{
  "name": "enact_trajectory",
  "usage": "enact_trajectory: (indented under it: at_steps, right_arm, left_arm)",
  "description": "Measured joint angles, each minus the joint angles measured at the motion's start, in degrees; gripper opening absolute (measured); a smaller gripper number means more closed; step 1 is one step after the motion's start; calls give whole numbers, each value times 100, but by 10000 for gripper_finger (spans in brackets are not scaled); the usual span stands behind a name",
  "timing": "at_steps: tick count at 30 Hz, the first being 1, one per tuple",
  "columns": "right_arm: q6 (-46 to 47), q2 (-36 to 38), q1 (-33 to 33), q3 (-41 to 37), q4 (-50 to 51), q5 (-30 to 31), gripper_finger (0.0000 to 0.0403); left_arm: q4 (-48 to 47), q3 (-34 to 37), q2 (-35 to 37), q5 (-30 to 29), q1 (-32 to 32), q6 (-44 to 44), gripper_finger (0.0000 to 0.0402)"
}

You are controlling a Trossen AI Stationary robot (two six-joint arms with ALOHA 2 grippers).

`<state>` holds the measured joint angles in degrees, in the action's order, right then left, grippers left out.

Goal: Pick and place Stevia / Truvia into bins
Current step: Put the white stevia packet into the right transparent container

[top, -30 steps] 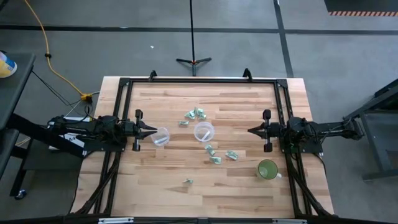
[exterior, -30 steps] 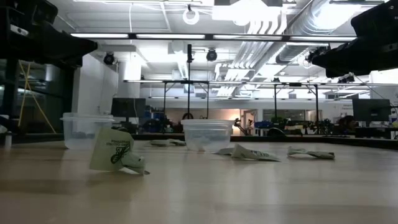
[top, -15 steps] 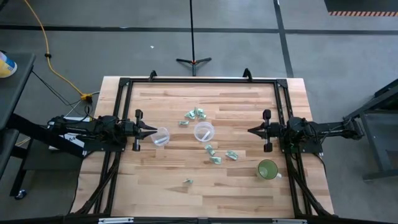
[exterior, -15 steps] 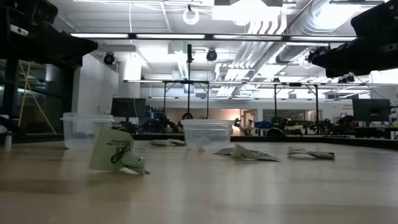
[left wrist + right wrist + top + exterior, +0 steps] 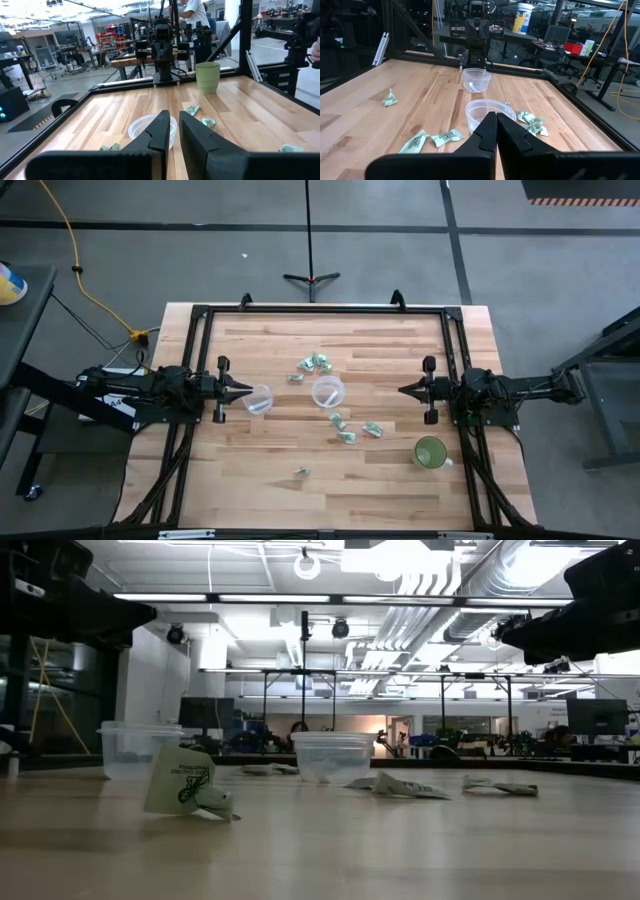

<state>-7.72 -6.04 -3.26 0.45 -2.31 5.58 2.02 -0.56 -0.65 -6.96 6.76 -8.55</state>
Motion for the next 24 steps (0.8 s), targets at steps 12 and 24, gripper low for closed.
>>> enact_trajectory:
  at_steps: [12,24]
  right_arm:
    - [677,-62,131,10,-862,387,23]
    - [628,-1937,128,682,-1780,276,172]
  left_arm:
    - [210,-2,-2,-130,0,-10,79]
    - [850,1,1,-564,0,25,79]
